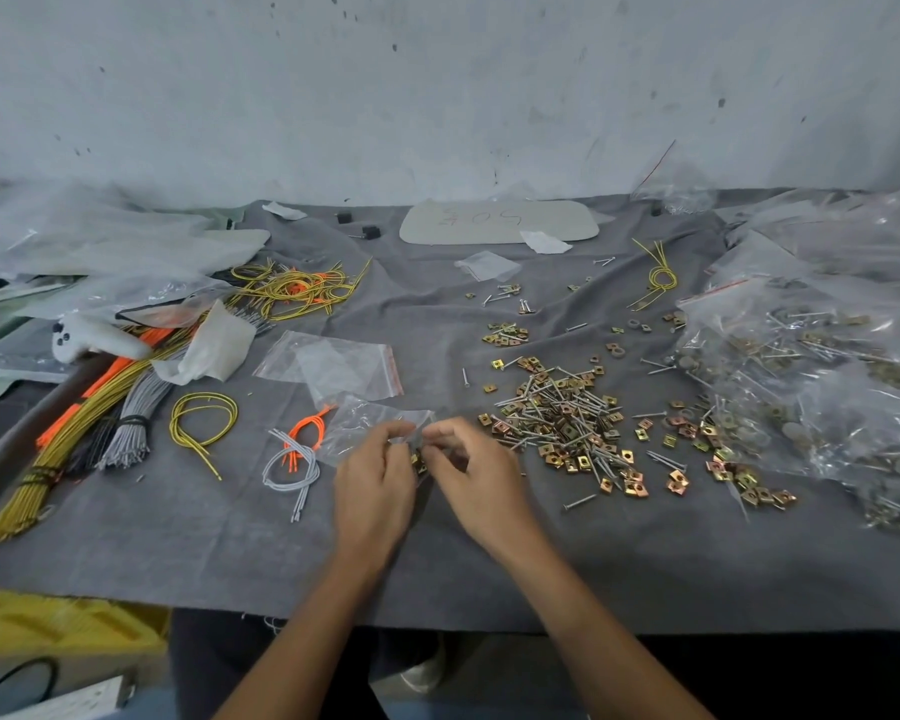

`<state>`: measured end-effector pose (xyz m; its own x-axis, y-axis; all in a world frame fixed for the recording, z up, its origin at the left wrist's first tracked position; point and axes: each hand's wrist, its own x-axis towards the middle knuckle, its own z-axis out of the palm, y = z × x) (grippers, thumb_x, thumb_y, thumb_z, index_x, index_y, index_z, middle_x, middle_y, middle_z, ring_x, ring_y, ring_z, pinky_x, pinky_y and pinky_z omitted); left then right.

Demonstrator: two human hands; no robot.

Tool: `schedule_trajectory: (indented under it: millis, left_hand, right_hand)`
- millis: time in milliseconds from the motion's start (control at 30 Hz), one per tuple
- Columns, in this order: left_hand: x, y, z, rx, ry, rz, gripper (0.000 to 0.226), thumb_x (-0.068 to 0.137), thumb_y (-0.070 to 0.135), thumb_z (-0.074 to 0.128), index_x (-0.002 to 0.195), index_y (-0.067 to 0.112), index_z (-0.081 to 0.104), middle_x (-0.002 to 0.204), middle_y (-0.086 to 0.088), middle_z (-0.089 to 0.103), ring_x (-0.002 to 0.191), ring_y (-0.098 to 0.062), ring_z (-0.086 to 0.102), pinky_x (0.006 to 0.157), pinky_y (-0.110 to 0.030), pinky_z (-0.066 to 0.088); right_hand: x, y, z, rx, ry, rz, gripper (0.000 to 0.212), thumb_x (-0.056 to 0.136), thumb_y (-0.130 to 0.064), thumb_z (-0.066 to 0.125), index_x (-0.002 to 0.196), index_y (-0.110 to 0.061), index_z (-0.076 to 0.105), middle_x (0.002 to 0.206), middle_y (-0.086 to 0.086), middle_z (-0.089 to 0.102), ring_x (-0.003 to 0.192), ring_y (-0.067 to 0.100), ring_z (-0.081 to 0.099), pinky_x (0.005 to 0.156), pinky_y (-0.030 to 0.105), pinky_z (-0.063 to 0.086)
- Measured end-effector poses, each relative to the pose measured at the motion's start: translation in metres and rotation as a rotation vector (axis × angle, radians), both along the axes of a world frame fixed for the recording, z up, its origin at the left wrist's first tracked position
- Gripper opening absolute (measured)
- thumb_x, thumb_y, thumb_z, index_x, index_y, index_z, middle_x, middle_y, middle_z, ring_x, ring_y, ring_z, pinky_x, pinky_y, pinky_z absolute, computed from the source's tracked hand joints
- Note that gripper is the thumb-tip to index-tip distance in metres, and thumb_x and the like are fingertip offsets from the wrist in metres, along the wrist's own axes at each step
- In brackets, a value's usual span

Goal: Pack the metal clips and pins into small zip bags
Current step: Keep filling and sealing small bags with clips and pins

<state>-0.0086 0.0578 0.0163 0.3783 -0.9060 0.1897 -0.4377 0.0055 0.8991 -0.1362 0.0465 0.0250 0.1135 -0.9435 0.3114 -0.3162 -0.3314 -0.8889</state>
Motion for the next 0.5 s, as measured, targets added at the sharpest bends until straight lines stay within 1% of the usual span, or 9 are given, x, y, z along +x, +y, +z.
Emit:
schedule_trajectory:
  millis: [100, 133, 167, 233, 267, 333, 400, 433, 500]
  left_hand:
    - [0.000, 0.000, 0.002, -0.011, -0.036, 0.003, 0.035, 0.083, 0.030, 0.041, 0.104, 0.029, 0.069, 0.094, 0.009, 0.073, 0.091, -0.013, 0.066, 0.085, -0.046, 0.055]
    - [0.000, 0.001, 0.002, -0.015, -0.049, 0.008, 0.035, 0.083, 0.029, 0.041, 0.104, 0.028, 0.070, 0.094, 0.011, 0.073, 0.091, -0.010, 0.065, 0.086, -0.044, 0.054]
    - [-0.001, 0.001, 0.003, -0.015, -0.055, 0.011, 0.036, 0.083, 0.028, 0.041, 0.104, 0.028, 0.070, 0.094, 0.012, 0.073, 0.090, -0.009, 0.064, 0.087, -0.042, 0.053]
    - [-0.001, 0.002, 0.004, -0.013, -0.050, 0.008, 0.036, 0.083, 0.028, 0.041, 0.105, 0.028, 0.070, 0.094, 0.013, 0.072, 0.090, -0.009, 0.064, 0.087, -0.042, 0.053]
    - [-0.001, 0.002, 0.004, -0.011, -0.046, 0.006, 0.037, 0.083, 0.028, 0.041, 0.105, 0.027, 0.071, 0.093, 0.013, 0.073, 0.090, -0.010, 0.065, 0.087, -0.042, 0.053]
    - [-0.001, 0.002, 0.004, -0.014, -0.040, 0.006, 0.037, 0.083, 0.028, 0.041, 0.105, 0.027, 0.071, 0.094, 0.011, 0.073, 0.090, -0.013, 0.065, 0.087, -0.042, 0.053]
    - [-0.001, 0.002, 0.005, -0.017, -0.037, 0.008, 0.037, 0.083, 0.029, 0.041, 0.105, 0.027, 0.071, 0.093, 0.013, 0.073, 0.090, -0.012, 0.065, 0.087, -0.041, 0.053]
    - [-0.001, 0.002, 0.005, -0.018, -0.033, 0.011, 0.037, 0.083, 0.029, 0.041, 0.105, 0.027, 0.071, 0.093, 0.014, 0.073, 0.090, -0.010, 0.065, 0.086, -0.041, 0.053]
    - [-0.001, 0.002, 0.005, -0.015, -0.027, 0.013, 0.037, 0.083, 0.029, 0.041, 0.104, 0.028, 0.071, 0.091, 0.014, 0.072, 0.088, -0.008, 0.064, 0.085, -0.040, 0.053]
  right_hand:
    - [0.001, -0.004, -0.001, -0.034, -0.017, -0.018, 0.012, 0.092, -0.017, 0.067, 0.102, -0.021, 0.071, 0.095, -0.014, 0.072, 0.090, -0.004, 0.064, 0.079, 0.016, 0.050]
    - [-0.002, -0.011, -0.001, -0.063, 0.022, -0.047, 0.012, 0.092, -0.015, 0.067, 0.101, -0.020, 0.071, 0.094, -0.013, 0.072, 0.089, -0.002, 0.064, 0.079, 0.018, 0.050]
    - [-0.006, -0.020, 0.000, -0.102, 0.098, -0.082, 0.013, 0.091, -0.013, 0.065, 0.101, -0.019, 0.071, 0.095, -0.010, 0.072, 0.090, 0.004, 0.064, 0.081, 0.023, 0.051]
    - [-0.018, -0.046, 0.007, -0.160, 0.319, -0.139, 0.016, 0.092, -0.011, 0.062, 0.104, -0.016, 0.072, 0.099, 0.001, 0.071, 0.097, 0.021, 0.061, 0.088, 0.037, 0.049]
    - [-0.025, -0.061, 0.012, -0.161, 0.437, -0.158, 0.018, 0.093, -0.012, 0.059, 0.107, -0.016, 0.072, 0.103, 0.004, 0.069, 0.101, 0.026, 0.059, 0.091, 0.040, 0.047]
    - [-0.036, -0.087, 0.018, -0.126, 0.680, -0.183, 0.026, 0.097, -0.018, 0.052, 0.117, -0.022, 0.070, 0.114, 0.006, 0.066, 0.109, 0.031, 0.054, 0.097, 0.040, 0.043]
    - [-0.041, -0.103, 0.020, -0.087, 0.888, -0.170, 0.031, 0.099, -0.022, 0.048, 0.123, -0.026, 0.068, 0.123, 0.007, 0.062, 0.113, 0.032, 0.051, 0.099, 0.040, 0.041]
    - [-0.042, -0.108, 0.020, -0.070, 0.958, -0.157, 0.031, 0.099, -0.023, 0.047, 0.122, -0.027, 0.068, 0.124, 0.007, 0.062, 0.113, 0.033, 0.050, 0.099, 0.041, 0.041]
    - [-0.043, -0.113, 0.020, -0.054, 1.022, -0.148, 0.026, 0.100, -0.023, 0.049, 0.116, -0.025, 0.069, 0.122, 0.007, 0.062, 0.114, 0.032, 0.050, 0.098, 0.041, 0.041]
